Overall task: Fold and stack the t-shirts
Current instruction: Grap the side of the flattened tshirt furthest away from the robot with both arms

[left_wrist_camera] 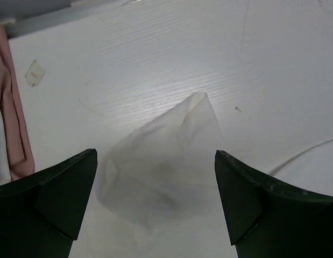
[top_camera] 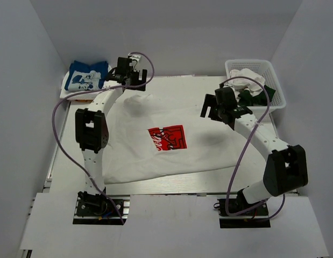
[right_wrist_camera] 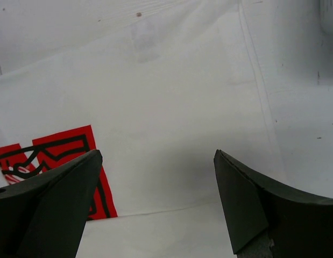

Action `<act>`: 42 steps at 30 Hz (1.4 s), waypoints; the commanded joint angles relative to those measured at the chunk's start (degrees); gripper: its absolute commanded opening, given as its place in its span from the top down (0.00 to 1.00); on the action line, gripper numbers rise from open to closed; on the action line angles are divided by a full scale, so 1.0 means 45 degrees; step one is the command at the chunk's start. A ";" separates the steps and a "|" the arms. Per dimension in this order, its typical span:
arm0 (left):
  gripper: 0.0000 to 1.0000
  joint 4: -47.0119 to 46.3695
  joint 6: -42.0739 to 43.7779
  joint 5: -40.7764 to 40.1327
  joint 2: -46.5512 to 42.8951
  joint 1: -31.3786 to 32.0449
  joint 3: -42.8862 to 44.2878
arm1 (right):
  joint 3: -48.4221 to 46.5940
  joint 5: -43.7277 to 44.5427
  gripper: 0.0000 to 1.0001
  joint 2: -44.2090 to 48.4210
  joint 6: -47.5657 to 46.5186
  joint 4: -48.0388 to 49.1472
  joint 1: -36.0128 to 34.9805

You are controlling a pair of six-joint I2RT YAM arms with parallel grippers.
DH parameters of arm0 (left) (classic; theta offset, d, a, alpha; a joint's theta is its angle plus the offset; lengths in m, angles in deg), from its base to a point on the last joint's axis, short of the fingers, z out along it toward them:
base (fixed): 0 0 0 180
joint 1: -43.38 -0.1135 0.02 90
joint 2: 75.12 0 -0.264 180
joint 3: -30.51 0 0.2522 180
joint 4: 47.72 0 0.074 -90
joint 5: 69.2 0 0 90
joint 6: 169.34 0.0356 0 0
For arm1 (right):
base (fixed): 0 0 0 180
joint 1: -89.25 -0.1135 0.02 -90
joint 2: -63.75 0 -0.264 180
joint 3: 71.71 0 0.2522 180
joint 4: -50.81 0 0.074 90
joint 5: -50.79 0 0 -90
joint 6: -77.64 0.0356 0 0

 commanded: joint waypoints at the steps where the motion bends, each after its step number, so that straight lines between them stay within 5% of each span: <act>1: 0.00 0.0685 0.2640 0.1236 0.0820 -0.0153 0.2203 | -0.1169 0.0145 0.10 -0.0717 -0.0597 -0.0109 0.0201; 7: 0.00 0.0823 0.4457 0.2387 0.2873 -0.0270 0.3281 | -0.2245 -0.0499 0.10 -0.1812 -0.1008 -0.0226 0.0611; 15: 0.00 0.0705 0.4459 0.4770 0.3265 -0.0641 0.2676 | -0.2480 -0.0909 0.10 -0.2459 -0.1125 -0.0343 0.0963; 30: 0.10 0.0295 0.3717 0.4969 0.3948 -0.1462 0.2187 | -0.3105 -0.1338 0.10 -0.3572 -0.1281 -0.0441 0.1373; 41: 0.68 -0.1188 0.3035 0.4909 0.4300 -0.1462 0.2422 | -0.4764 -0.0755 0.10 -0.5328 -0.1008 -0.0753 0.1374; 42: 0.96 -0.1305 0.2879 0.4911 0.4301 -0.1462 0.2422 | -0.5287 -0.0560 0.10 -0.5504 -0.0872 -0.0869 0.1412</act>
